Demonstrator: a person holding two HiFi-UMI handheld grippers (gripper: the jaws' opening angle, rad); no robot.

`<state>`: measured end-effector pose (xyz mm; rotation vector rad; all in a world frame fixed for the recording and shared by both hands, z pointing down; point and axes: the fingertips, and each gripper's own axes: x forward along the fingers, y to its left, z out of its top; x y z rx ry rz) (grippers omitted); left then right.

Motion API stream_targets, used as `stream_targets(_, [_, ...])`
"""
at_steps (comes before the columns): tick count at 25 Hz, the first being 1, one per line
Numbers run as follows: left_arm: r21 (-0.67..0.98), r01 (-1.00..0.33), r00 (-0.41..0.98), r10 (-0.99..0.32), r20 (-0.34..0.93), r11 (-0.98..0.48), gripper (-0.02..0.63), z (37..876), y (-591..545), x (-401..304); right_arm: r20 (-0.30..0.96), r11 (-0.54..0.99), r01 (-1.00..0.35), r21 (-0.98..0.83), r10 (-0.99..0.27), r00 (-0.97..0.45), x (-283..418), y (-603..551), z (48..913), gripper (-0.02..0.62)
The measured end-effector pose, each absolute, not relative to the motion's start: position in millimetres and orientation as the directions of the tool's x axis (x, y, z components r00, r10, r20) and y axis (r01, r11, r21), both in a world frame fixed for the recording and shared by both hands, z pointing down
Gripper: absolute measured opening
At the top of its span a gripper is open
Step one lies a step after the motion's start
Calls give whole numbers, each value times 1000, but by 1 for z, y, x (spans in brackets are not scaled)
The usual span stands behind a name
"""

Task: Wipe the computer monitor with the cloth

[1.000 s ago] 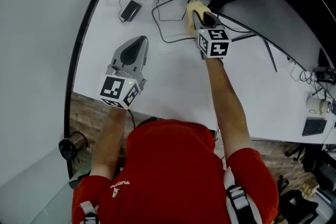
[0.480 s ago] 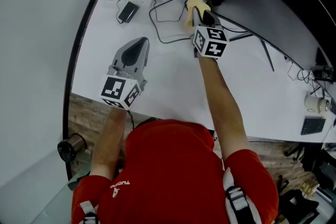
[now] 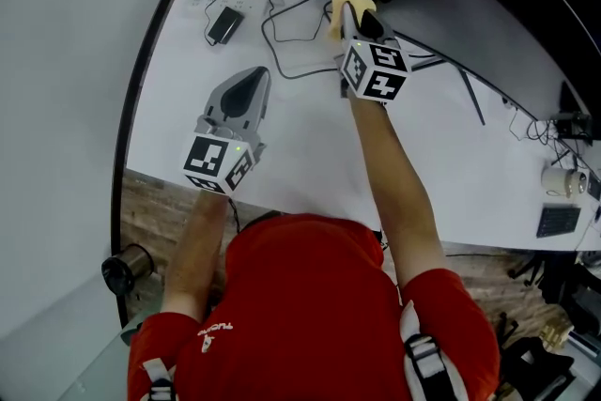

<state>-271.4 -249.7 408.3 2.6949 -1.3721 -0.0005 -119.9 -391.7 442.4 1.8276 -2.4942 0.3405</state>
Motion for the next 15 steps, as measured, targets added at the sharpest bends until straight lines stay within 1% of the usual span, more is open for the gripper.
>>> stream_targets(15, [101,-774,629,-777,17,-625,11,383,-253,-255,97,283,-945,-163,-949,-301,-120,-390,366,58])
